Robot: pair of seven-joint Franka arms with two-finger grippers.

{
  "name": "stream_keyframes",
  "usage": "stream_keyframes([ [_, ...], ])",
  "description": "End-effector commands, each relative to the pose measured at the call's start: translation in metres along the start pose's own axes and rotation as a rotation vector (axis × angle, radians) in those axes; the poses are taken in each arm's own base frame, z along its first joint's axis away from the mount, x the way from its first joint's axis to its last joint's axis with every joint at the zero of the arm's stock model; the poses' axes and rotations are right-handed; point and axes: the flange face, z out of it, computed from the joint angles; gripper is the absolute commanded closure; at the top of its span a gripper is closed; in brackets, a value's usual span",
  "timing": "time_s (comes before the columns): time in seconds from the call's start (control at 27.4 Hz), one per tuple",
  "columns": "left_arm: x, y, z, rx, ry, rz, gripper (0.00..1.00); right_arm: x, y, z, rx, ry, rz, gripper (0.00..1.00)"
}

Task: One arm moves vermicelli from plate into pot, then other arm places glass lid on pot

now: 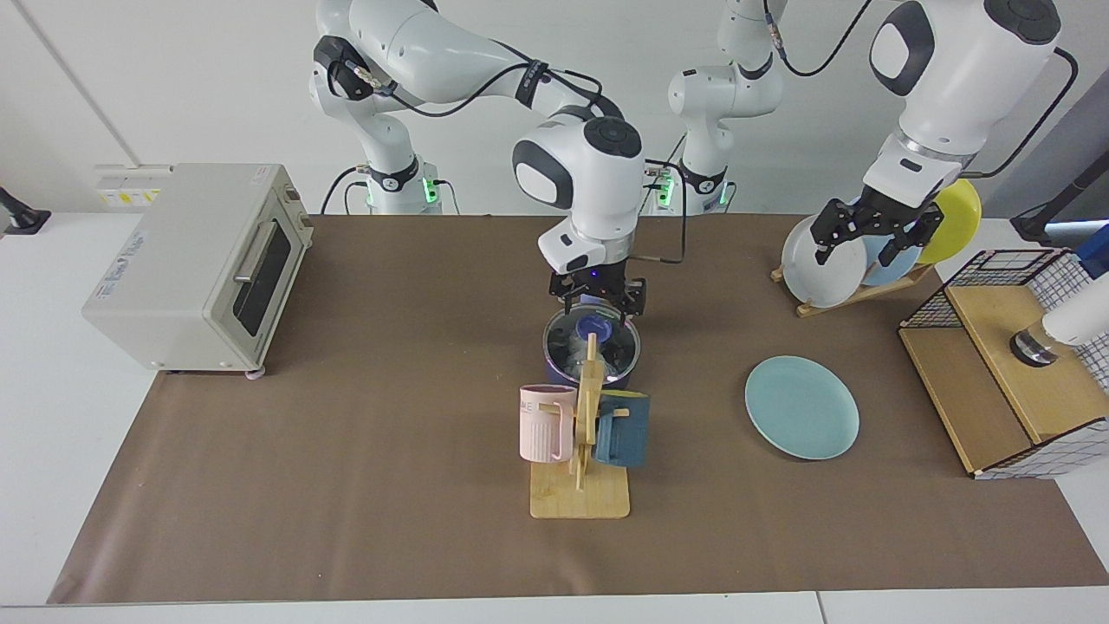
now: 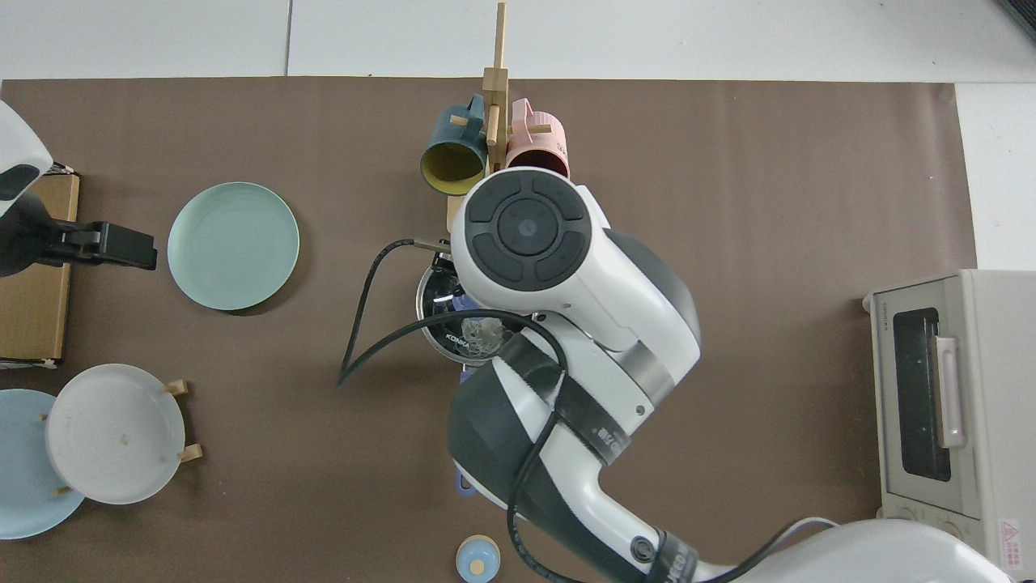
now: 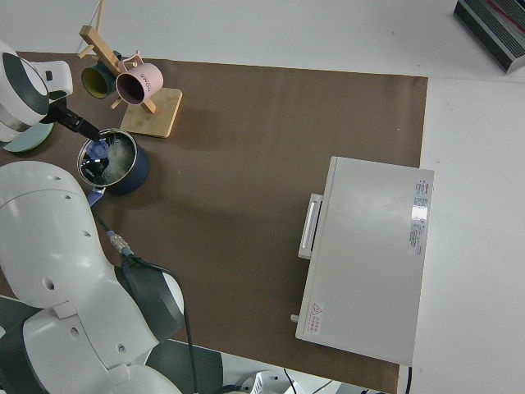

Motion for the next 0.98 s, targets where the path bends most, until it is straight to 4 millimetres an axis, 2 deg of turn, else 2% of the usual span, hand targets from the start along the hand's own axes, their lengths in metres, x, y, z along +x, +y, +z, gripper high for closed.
stream_keyframes([
  [0.0,-0.005,-0.001,-0.005,0.015,0.002,-0.011,0.0,0.025,0.046,-0.02,-0.042,-0.01,-0.059,0.0],
  [0.22,-0.005,-0.001,-0.005,0.015,0.0,-0.011,0.0,0.078,0.124,-0.058,0.013,-0.06,-0.066,0.0],
  [0.51,-0.005,-0.001,-0.005,0.015,0.0,-0.011,0.0,0.143,0.243,-0.082,-0.023,-0.052,-0.147,0.0],
  [0.66,-0.005,0.001,-0.005,0.015,0.0,-0.008,0.0,0.155,0.285,-0.099,-0.037,-0.044,-0.19,0.0],
  [0.77,-0.005,-0.001,-0.005,0.015,0.0,-0.011,0.0,0.159,0.316,-0.104,-0.058,-0.076,-0.219,0.0],
  [0.84,-0.005,-0.001,-0.005,0.015,0.0,-0.011,0.0,0.159,0.337,-0.113,-0.06,-0.075,-0.236,0.0],
  [0.95,-0.005,-0.001,-0.005,0.015,0.0,-0.011,0.0,0.147,0.356,-0.13,-0.051,-0.062,-0.259,0.0],
])
